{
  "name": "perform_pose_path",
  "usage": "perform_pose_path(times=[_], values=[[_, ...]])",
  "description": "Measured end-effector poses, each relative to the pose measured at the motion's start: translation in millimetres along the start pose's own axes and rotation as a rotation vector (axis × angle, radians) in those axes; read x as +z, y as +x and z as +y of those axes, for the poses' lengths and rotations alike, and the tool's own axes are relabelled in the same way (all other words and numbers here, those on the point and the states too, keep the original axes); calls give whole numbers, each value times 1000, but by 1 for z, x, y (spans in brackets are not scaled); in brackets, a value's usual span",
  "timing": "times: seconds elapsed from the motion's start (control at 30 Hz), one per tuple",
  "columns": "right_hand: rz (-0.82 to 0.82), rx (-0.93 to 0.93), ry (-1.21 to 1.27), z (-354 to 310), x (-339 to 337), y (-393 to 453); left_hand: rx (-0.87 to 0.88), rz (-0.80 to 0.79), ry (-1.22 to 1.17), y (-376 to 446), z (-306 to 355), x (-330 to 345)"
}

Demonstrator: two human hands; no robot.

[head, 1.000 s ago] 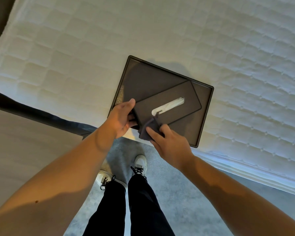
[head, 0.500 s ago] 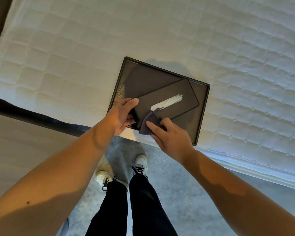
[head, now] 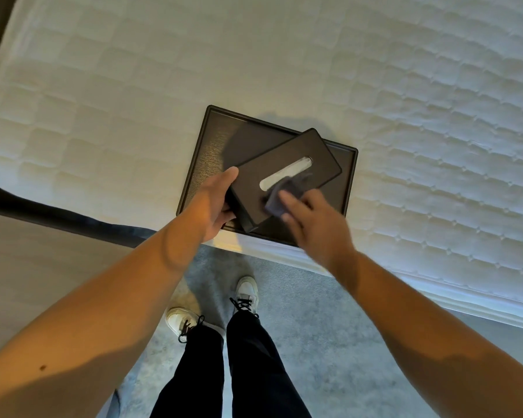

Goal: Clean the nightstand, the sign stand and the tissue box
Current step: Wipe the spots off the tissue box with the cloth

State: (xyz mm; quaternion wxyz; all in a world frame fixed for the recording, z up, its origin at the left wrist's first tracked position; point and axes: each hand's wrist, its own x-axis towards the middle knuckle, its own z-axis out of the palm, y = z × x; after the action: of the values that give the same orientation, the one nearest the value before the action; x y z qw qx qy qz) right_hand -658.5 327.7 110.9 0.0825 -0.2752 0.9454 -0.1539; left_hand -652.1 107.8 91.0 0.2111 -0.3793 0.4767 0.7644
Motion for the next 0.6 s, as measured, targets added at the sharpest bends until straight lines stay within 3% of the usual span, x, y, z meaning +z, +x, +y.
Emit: perform_pose_path(times=[0.07,0.2,0.43,0.6], values=[[-33,-108,3,-21,6,-8,7,-16,31,-1,1,0],[-47,-124,23,-7,11,-10,39,-45,74,-4,-1,-6],[-14,266,-106,79,-15,21,72,-75,106,-16,-2,-23],[45,465,-44,80,-19,38,88,-47,87,-27,2,-50]])
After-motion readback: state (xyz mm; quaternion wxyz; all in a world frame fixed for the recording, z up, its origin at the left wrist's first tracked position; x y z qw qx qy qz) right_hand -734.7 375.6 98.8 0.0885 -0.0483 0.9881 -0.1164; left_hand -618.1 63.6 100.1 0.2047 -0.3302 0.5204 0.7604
